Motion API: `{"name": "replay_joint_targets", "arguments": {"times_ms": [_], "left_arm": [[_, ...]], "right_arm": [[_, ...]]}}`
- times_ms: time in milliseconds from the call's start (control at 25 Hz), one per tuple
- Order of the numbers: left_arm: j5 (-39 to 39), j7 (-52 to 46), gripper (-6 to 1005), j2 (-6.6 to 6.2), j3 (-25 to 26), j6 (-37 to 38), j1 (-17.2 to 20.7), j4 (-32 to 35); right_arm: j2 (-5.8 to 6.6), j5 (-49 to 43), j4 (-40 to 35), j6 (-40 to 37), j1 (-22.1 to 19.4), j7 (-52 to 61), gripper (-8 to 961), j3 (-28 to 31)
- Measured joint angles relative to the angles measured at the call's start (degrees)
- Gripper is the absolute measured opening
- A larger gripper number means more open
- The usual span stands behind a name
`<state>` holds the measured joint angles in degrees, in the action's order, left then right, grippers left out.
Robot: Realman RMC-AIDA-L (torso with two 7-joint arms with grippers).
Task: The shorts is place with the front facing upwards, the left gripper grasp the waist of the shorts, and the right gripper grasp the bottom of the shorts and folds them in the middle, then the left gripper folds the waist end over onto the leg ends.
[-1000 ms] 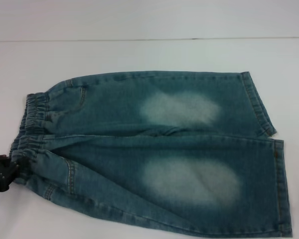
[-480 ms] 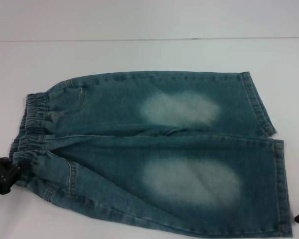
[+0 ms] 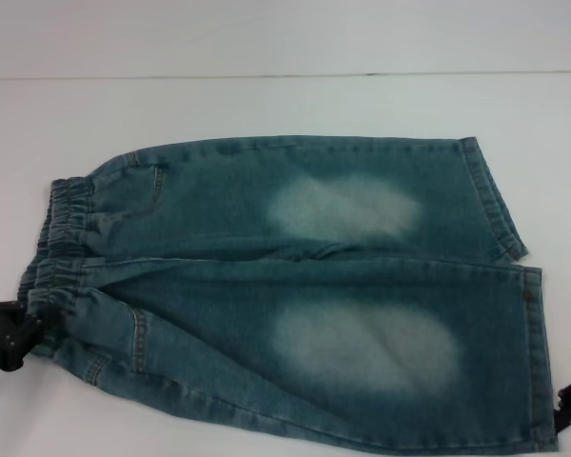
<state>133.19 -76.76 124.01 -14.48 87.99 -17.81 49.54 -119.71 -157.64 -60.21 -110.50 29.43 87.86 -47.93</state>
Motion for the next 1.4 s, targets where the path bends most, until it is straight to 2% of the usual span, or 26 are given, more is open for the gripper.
{"name": "replay_joint_targets", "arguments": {"times_ms": [440, 640, 880, 1080, 1400], "left_arm": [[0.0, 0.8, 47, 0.00, 0.0, -0.2, 0.1, -0.7], [0.0, 1.0, 47, 0.00, 0.0, -0.2, 0.2, -0.8], [0.0, 1.0, 48, 0.00, 0.0, -0.6, 0.1, -1.1], [0.0, 1.0, 47, -0.05, 0.0, -0.7, 0.1, -1.4], [-0.1, 0.7, 46, -0.08, 0.0, -0.2, -0.1, -1.3]], "right_arm": [[-0.05, 3.0, 0.3, 3.9, -0.2, 0.0, 683, 0.0], [-0.23, 4.0, 0.4, 3.2, -0.6, -2.2, 559, -0.3], [0.14, 6.4, 0.0, 1.7, -1.5, -5.0, 331, 0.1], [-0.19, 4.7, 0.4, 3.0, -1.5, -4.5, 87, -0.3], [-0.01, 8.3, -0.7, 3.2, -2.4, -6.4, 64, 0.7]]}}
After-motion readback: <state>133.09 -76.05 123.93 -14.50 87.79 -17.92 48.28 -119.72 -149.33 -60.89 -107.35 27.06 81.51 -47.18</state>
